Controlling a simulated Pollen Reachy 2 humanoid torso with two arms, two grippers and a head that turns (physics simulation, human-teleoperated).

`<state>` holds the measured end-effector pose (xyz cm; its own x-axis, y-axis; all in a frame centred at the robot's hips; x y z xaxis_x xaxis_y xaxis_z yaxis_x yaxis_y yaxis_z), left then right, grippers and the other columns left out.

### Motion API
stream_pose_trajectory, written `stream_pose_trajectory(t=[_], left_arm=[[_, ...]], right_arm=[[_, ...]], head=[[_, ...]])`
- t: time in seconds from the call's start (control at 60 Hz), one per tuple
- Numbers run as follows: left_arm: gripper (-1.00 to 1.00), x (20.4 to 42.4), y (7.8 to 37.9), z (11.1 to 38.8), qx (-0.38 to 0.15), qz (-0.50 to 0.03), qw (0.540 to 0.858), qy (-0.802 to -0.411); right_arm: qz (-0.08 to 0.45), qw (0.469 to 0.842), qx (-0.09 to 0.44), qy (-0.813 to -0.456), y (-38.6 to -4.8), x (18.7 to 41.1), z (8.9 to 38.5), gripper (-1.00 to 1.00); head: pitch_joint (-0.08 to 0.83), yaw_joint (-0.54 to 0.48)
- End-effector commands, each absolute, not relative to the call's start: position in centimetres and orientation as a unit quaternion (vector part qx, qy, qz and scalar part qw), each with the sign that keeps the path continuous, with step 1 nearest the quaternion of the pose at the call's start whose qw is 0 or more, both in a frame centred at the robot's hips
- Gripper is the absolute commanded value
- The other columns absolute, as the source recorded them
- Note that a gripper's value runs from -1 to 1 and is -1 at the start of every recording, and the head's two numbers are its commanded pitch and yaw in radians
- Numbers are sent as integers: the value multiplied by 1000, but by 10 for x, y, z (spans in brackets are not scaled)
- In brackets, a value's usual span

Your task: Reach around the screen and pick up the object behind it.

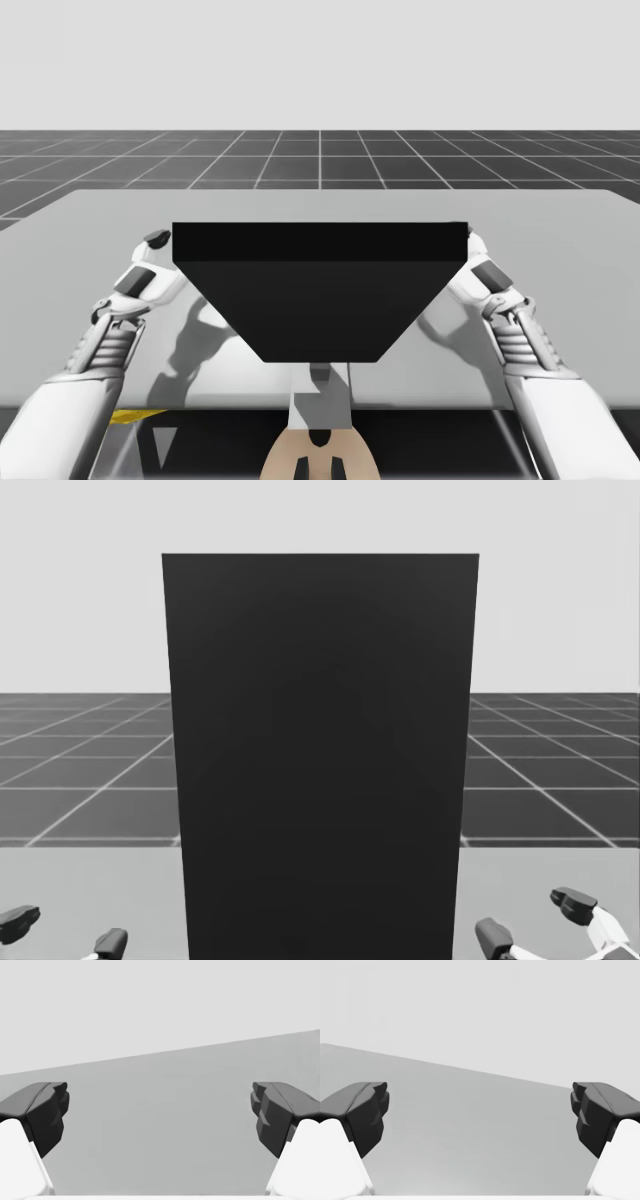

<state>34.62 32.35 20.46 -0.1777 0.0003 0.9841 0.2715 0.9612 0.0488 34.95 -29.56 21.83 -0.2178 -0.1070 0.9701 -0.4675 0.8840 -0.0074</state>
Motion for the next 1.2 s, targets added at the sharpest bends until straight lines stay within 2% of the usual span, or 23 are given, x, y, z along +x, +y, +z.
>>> stream_pose_trajectory(t=[0.017,0.333,0.55,0.667,0.933,1.1,1.2], left_arm=[[-1000,323,326,205,-133,-185,632,-740],[-1000,296,348,194,-193,-279,622,-705],[-1000,292,352,187,-222,-312,626,-679],[-1000,292,350,182,-231,-325,629,-668],[-1000,295,347,176,-239,-333,629,-660],[-1000,296,345,174,-238,-335,630,-659],[-1000,297,345,173,-237,-334,629,-660]], right_arm=[[213,570,252,-753,-299,331,214,-1000],[271,563,308,-717,-313,320,175,-1000],[306,552,348,-693,-309,315,158,-1000],[311,558,343,-689,-310,315,150,-1000],[296,576,320,-692,-320,331,127,-1000],[301,593,335,-667,-310,344,110,-1000],[303,590,348,-662,-301,350,103,-1000]], head=[[39,1],[58,1],[66,-2],[72,-4],[86,-9],[98,-17],[103,-16]])
